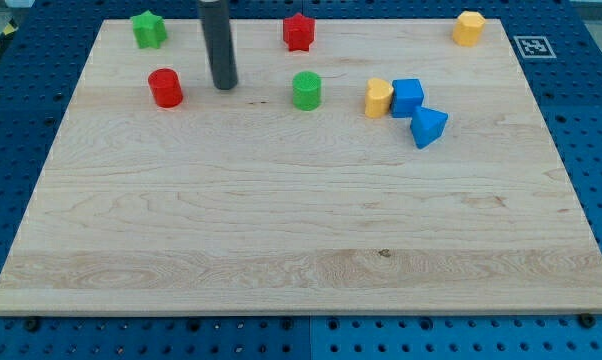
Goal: Move the red circle to the bottom of the blue triangle
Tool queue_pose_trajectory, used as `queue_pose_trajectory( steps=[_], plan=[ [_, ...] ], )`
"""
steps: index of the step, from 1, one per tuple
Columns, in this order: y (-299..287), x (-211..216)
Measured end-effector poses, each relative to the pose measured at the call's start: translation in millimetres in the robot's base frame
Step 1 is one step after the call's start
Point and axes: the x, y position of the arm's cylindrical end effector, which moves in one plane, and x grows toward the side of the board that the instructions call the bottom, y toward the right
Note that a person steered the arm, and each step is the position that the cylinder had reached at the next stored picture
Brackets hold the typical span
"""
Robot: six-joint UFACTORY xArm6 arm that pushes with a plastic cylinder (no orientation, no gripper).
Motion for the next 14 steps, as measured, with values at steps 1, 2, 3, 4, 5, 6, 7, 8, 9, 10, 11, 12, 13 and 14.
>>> queue_pose_trajectory(
  steps=[1, 2, 3, 4, 5, 6, 7, 8, 9, 10, 11, 12, 13, 14],
  plan=[
    [-38.4, -10.9],
    [-40.4, 0.5],
    [-34.3, 35.8],
    [-35.2, 51.3],
    [-46.6, 26.3],
    [-84.0, 20.4],
    [-92.4, 37.6],
    [-83.2, 67.5],
    [-62.2, 82.5],
    [-37.8, 104.7],
    [-5.4, 123.9],
    [37.6, 132.8],
    [76.0, 133.3],
    [117.6, 135.7]
  ],
)
